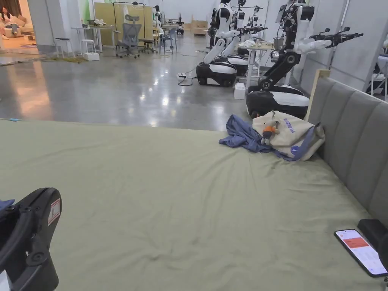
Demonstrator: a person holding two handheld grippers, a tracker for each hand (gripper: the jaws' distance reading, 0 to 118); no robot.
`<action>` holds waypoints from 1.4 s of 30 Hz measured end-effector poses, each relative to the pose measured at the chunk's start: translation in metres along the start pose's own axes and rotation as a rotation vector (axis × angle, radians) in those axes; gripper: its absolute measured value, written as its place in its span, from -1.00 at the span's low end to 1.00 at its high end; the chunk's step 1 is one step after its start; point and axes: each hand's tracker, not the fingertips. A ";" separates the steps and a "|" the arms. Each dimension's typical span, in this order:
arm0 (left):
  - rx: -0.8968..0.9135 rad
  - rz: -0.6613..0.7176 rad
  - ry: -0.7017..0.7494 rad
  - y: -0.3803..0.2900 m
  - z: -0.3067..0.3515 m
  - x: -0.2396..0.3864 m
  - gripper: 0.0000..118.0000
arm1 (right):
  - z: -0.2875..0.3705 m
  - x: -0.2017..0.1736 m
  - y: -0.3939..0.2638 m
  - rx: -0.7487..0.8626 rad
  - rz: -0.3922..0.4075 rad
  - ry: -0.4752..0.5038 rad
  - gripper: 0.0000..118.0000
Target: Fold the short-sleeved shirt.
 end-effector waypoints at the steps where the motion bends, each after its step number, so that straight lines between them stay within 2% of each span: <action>1: 0.004 -0.001 0.004 0.000 0.000 0.000 -0.95 | -0.001 0.000 0.000 -0.001 0.002 0.001 -0.90; 21: -0.009 0.000 0.037 -0.001 0.003 -0.012 -0.94 | -0.011 -0.007 -0.005 -0.028 0.001 0.020 -0.90; 24: -0.008 -0.013 0.107 0.003 0.014 -0.023 -0.94 | -0.025 -0.020 -0.004 -0.028 0.048 0.050 -0.90; 27: -0.016 -0.002 0.215 0.011 0.038 -0.042 -0.94 | -0.047 -0.044 0.001 -0.003 0.034 0.196 -0.90; 32: -0.006 -0.054 0.513 0.027 0.108 -0.068 -0.94 | -0.091 -0.102 0.010 0.039 0.012 0.509 -0.90; 37: -0.017 -0.104 0.839 0.039 0.187 -0.062 -0.94 | -0.118 -0.176 0.015 0.076 -0.044 0.840 -0.90; 42: -0.017 -0.118 1.108 0.041 0.240 -0.041 -0.94 | -0.127 -0.231 0.011 0.058 -0.091 1.090 -0.90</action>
